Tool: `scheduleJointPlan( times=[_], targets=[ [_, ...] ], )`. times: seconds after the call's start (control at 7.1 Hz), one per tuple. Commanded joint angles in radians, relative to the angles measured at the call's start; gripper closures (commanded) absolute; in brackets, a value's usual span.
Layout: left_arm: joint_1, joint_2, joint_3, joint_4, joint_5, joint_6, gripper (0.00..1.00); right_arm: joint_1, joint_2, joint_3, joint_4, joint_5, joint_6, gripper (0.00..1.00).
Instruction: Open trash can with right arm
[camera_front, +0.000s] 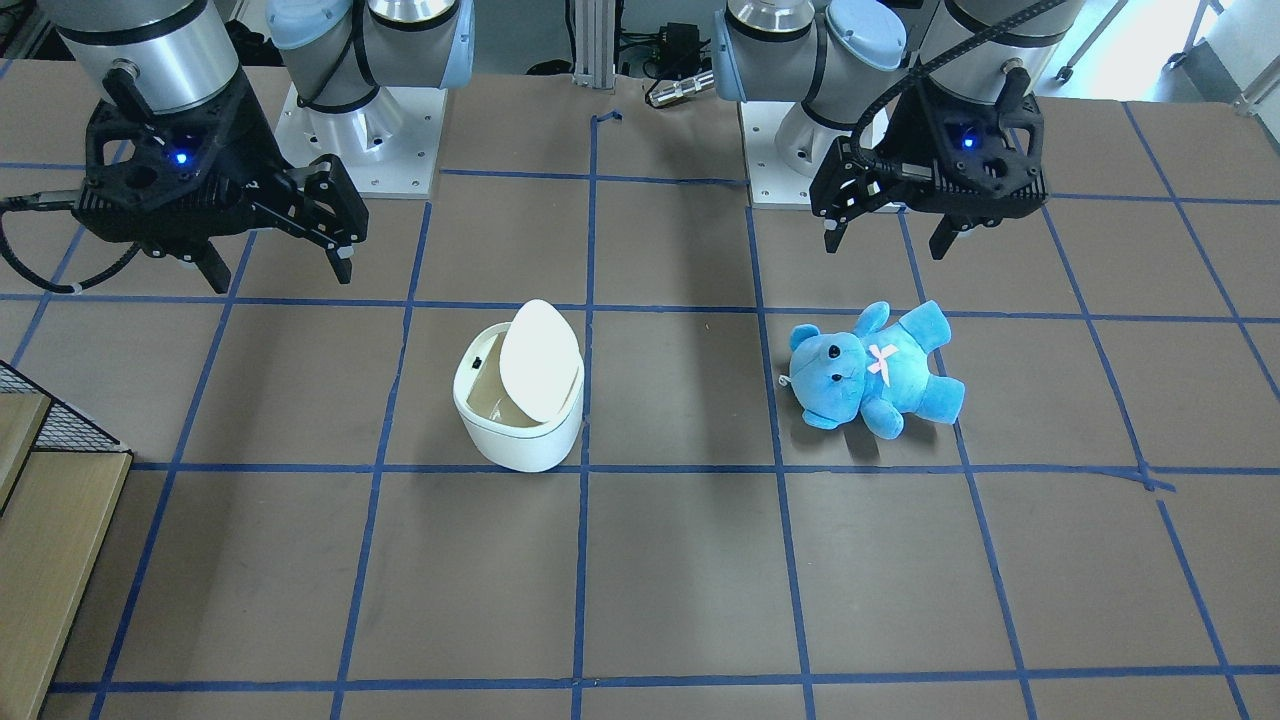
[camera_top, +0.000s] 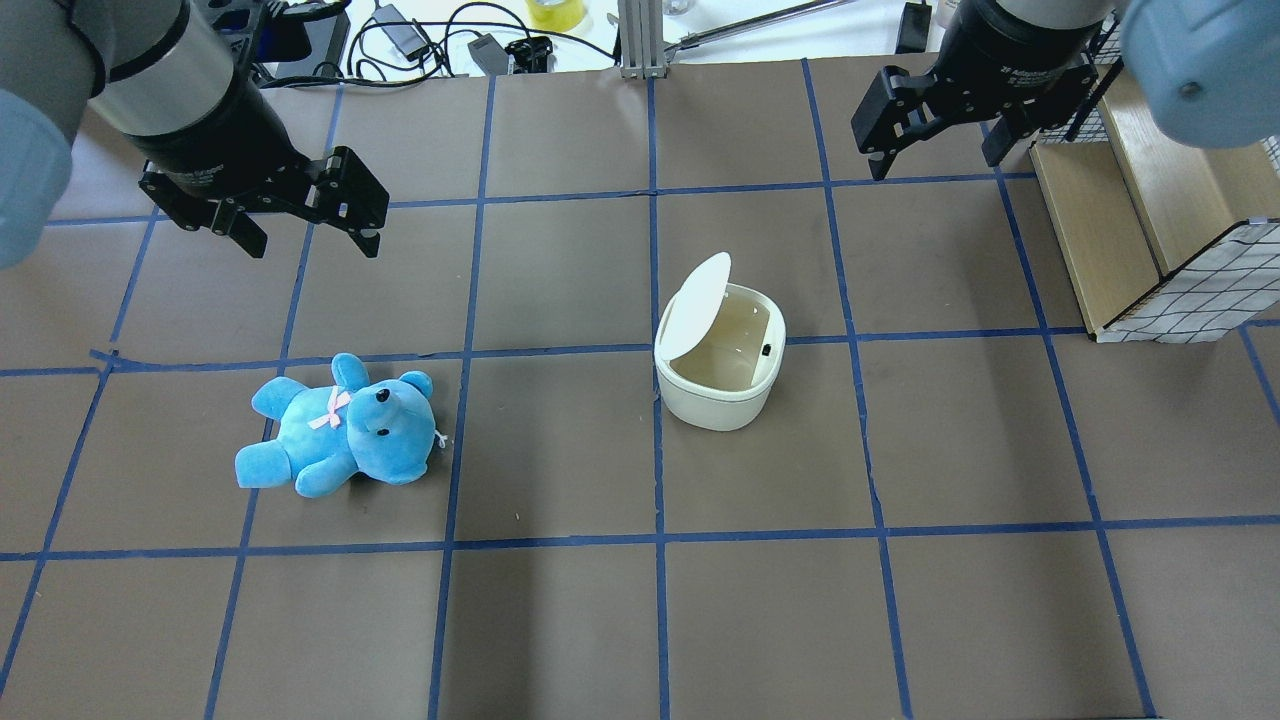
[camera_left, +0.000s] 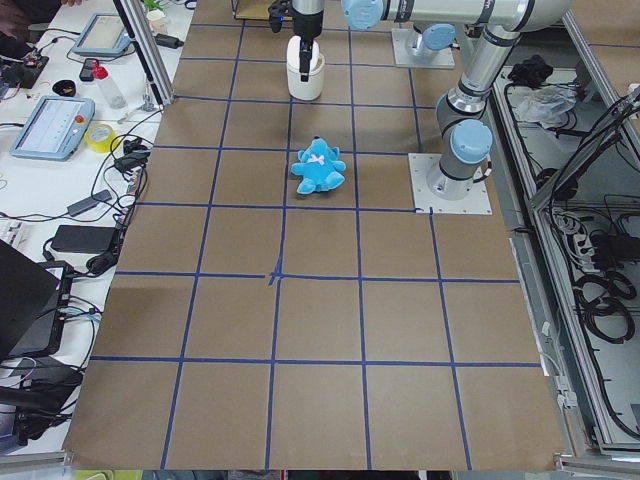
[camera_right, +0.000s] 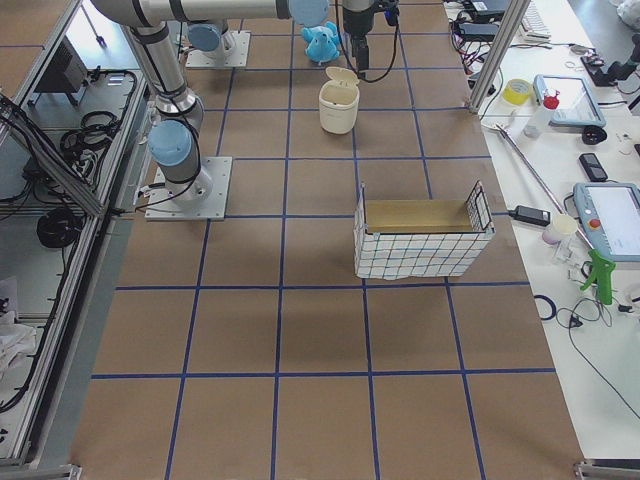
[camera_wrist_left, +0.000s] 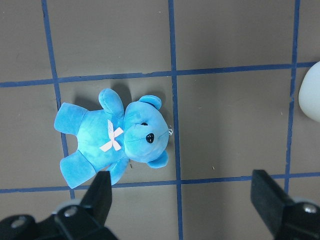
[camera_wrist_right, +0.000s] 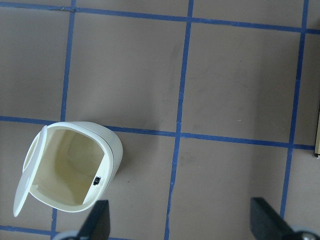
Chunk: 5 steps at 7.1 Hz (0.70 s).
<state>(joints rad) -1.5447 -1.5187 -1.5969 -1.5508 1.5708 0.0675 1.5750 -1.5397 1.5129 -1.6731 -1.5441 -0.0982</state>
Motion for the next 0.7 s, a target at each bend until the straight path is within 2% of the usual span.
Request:
scheduleJointPlan(
  times=[0.0,0.56],
  targets=[
    [0.000,0.000,0.000,0.000,0.000,0.000,0.00,-0.001,0.001,0.001,-0.016,-0.005,0.003,0.00],
    [0.000,0.000,0.000,0.000,0.000,0.000,0.00,-0.001,0.000,0.001,-0.010,-0.010,0.006,0.00]
  ],
)
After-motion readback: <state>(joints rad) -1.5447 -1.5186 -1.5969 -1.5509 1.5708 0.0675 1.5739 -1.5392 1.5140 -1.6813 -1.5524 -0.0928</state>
